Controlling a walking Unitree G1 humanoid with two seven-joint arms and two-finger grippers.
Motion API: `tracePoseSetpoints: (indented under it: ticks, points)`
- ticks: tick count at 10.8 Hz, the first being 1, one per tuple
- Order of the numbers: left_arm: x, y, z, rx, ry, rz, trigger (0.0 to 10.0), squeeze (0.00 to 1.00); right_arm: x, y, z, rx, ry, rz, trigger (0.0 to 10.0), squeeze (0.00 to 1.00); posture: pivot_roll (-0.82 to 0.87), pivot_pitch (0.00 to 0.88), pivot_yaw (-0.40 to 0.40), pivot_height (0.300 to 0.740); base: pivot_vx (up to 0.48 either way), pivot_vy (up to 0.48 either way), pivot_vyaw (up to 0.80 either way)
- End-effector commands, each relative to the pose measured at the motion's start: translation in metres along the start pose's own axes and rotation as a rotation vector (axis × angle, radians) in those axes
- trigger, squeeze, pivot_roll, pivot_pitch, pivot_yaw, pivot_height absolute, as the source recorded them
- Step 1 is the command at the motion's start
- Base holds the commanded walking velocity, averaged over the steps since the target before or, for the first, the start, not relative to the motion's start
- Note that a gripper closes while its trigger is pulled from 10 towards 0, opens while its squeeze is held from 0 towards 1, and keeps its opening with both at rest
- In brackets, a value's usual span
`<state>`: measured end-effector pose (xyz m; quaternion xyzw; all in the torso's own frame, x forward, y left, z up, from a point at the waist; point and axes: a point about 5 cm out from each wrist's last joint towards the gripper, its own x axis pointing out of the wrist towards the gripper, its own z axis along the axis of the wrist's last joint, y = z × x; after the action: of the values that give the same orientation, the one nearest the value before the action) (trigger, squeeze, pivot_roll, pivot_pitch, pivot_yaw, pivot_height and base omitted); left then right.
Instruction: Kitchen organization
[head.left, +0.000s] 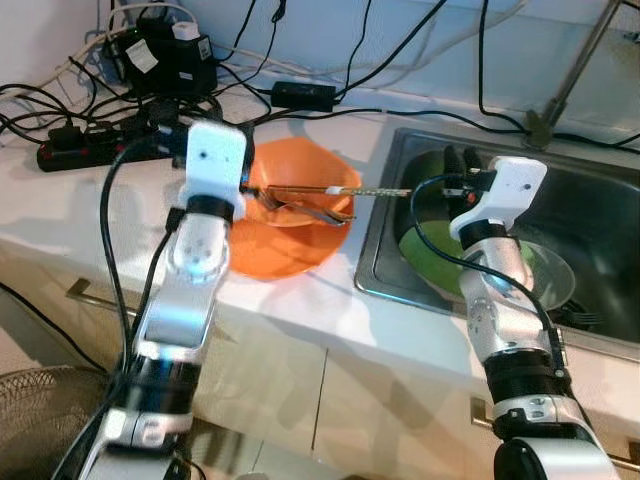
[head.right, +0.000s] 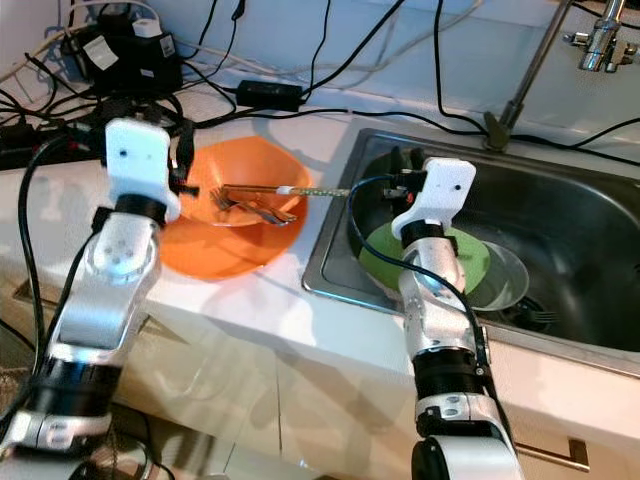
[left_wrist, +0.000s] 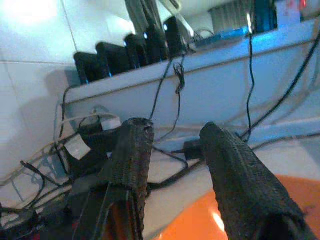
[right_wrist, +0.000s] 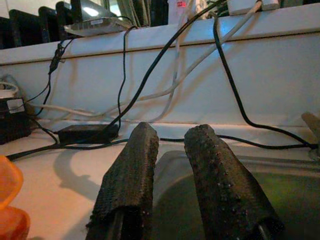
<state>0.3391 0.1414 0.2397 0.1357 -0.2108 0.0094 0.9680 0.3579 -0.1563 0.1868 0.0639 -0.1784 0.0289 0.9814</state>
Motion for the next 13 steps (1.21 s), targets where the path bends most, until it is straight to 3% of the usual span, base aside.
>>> tracePoseSetpoints:
  ticks: [1,5,7,10,13]
  points:
    - [0.005,-0.001,0.004,0.012,-0.036,0.013,10.0,0.0,0.001,0.0,0.007,-0.011,-0.032,0.003,10.0,0.0,0.23,0.001,-0.023,0.74,0.0,-0.375,0.0]
    - [0.012,0.001,0.014,0.016,-0.095,0.026,10.0,0.0,0.001,-0.004,0.009,-0.016,-0.038,-0.01,10.0,0.0,0.22,0.022,-0.02,0.74,0.0,-0.385,0.0]
    - [0.013,0.005,0.019,0.011,-0.113,0.039,10.0,0.0,0.001,-0.001,0.01,-0.043,-0.038,0.017,10.0,0.0,0.23,0.028,-0.024,0.74,0.0,0.0,0.0]
    - [0.012,0.005,0.02,0.008,-0.112,0.04,10.0,0.0,0.001,0.0,0.01,-0.047,-0.036,0.028,10.0,0.0,0.23,0.038,-0.028,0.74,0.0,0.0,0.8]
    - [0.009,0.004,0.014,0.004,-0.083,0.018,10.0,0.0,-0.002,0.001,0.004,-0.041,-0.005,0.029,10.0,0.0,0.22,0.034,-0.024,0.74,0.0,0.0,0.0]
